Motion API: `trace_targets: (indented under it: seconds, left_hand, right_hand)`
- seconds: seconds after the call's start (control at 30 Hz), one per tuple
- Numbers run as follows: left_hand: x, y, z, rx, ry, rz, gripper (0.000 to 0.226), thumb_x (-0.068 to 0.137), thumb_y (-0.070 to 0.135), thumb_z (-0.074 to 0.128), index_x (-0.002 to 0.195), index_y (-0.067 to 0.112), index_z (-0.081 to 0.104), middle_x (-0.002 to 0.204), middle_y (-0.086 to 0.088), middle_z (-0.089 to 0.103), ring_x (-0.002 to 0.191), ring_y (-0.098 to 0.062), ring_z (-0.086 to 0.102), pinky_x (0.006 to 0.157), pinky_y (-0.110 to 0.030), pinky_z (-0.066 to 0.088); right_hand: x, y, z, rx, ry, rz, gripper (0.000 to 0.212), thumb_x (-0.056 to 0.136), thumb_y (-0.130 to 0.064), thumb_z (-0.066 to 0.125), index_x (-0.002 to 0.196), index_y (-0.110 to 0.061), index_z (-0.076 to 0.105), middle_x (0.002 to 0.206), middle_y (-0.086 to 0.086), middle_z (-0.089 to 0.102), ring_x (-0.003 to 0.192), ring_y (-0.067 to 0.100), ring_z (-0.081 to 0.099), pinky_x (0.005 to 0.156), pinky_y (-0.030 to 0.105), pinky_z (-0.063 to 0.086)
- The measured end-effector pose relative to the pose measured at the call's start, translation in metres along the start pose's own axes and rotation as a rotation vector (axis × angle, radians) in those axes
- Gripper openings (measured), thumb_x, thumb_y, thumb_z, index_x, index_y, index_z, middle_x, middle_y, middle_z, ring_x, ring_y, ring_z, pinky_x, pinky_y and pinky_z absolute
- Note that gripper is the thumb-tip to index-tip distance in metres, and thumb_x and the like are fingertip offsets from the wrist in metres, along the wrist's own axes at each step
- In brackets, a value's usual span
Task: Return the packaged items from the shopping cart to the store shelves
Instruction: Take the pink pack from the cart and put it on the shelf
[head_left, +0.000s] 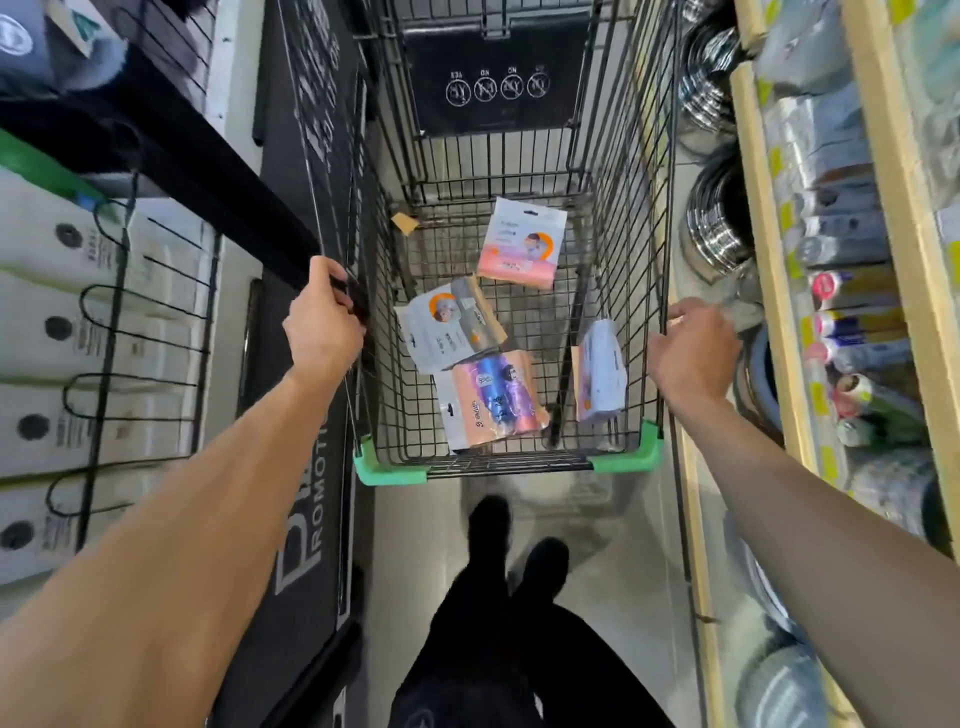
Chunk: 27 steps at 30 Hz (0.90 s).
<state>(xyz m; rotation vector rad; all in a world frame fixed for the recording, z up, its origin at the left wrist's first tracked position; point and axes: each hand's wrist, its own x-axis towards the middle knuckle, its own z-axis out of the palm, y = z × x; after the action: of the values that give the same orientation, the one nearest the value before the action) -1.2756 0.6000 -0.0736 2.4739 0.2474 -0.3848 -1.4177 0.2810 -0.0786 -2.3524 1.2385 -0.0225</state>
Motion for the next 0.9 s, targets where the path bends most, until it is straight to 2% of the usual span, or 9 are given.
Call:
trace_targets:
  seconds: [0.2,0.33,0.43,0.53,0.63,0.67,0.73,0.83,0.9]
  left_hand:
    - [-0.077,-0.045,0.01,0.003,0.052,0.005,0.053,0.078,-0.013,0.042,0.106,0.032,0.044,0.083,0.012,0.056,0.085,-0.031,0.071,0.086,-0.051,0.056]
    - [-0.113,-0.075,0.01,0.012,0.063,0.013,0.057,0.078,-0.012,0.048,0.113,0.032,0.047,0.09,0.006,0.06,0.086,-0.029,0.07,0.085,-0.05,0.057]
    - [-0.143,-0.093,0.006,-0.017,0.054,0.023,0.054,0.082,-0.011,0.047,0.116,0.031,0.048,0.095,0.004,0.064,0.089,-0.029,0.07,0.085,-0.048,0.058]
    - [-0.177,-0.094,0.011,0.151,0.181,0.009,0.051,0.084,-0.007,0.049,0.123,0.027,0.05,0.12,0.0,0.065,0.111,-0.03,0.061,0.086,-0.045,0.051]
    - [-0.218,-0.081,0.041,0.296,0.425,0.13,0.064,0.078,0.001,0.065,0.135,0.021,0.046,0.151,-0.005,0.041,0.134,-0.032,0.041,0.1,-0.046,0.041]
    - [-0.231,-0.078,0.057,0.275,0.397,0.256,0.068,0.076,0.004,0.07,0.138,0.019,0.046,0.152,-0.005,0.039,0.135,-0.03,0.041,0.102,-0.043,0.04]
    - [-0.256,-0.073,0.1,0.227,0.085,0.441,0.08,0.075,0.01,0.079,0.146,0.019,0.041,0.143,-0.007,0.048,0.128,-0.029,0.05,0.098,-0.039,0.044]
    - [-0.287,-0.063,0.164,0.194,-0.523,0.373,0.111,0.071,0.016,0.086,0.157,0.033,0.018,0.142,-0.012,0.048,0.123,-0.033,0.055,0.091,-0.041,0.05]
    - [-0.295,-0.058,0.199,0.169,-0.631,0.321,0.123,0.067,0.024,0.091,0.159,0.031,0.011,0.143,-0.018,0.049,0.127,-0.037,0.054,0.097,-0.047,0.05]
  right_hand:
    - [-0.063,0.053,-0.006,0.039,-0.003,0.058,0.035,0.081,-0.004,0.075,0.116,-0.011,0.067,0.097,0.013,0.075,0.091,0.031,0.071,0.088,0.044,0.058]
    - [-0.104,0.077,-0.011,0.032,-0.011,0.054,0.036,0.081,-0.004,0.076,0.115,-0.012,0.068,0.1,0.011,0.075,0.091,0.028,0.072,0.087,0.034,0.057]
    - [-0.133,0.099,-0.016,0.041,-0.009,0.046,0.037,0.082,-0.009,0.079,0.117,-0.013,0.068,0.099,0.009,0.076,0.091,0.024,0.073,0.085,0.023,0.049]
    - [-0.152,0.121,-0.019,0.075,-0.009,0.043,0.034,0.079,-0.014,0.082,0.112,-0.015,0.071,0.099,0.01,0.076,0.095,0.028,0.072,0.085,0.026,0.05]
    - [-0.172,0.141,-0.021,0.072,-0.005,0.002,0.03,0.079,-0.021,0.082,0.107,-0.017,0.071,0.098,0.006,0.076,0.093,0.026,0.072,0.079,0.024,0.047]
    - [-0.179,0.144,-0.023,0.072,-0.007,-0.015,0.029,0.08,-0.022,0.082,0.107,-0.017,0.07,0.098,0.005,0.076,0.093,0.025,0.071,0.077,0.024,0.044]
    - [-0.192,0.147,-0.023,0.02,0.03,-0.071,0.034,0.079,-0.019,0.082,0.109,-0.02,0.067,0.102,0.004,0.072,0.099,0.026,0.067,0.078,0.027,0.043]
    - [-0.206,0.147,-0.02,-0.23,0.254,-0.291,0.055,0.071,-0.005,0.083,0.116,-0.025,0.06,0.115,0.006,0.056,0.107,0.026,0.051,0.088,0.032,0.038]
    - [-0.211,0.143,-0.017,-0.192,0.368,-0.518,0.053,0.071,0.007,0.072,0.116,-0.021,0.062,0.115,0.009,0.054,0.106,0.024,0.047,0.089,0.032,0.037]
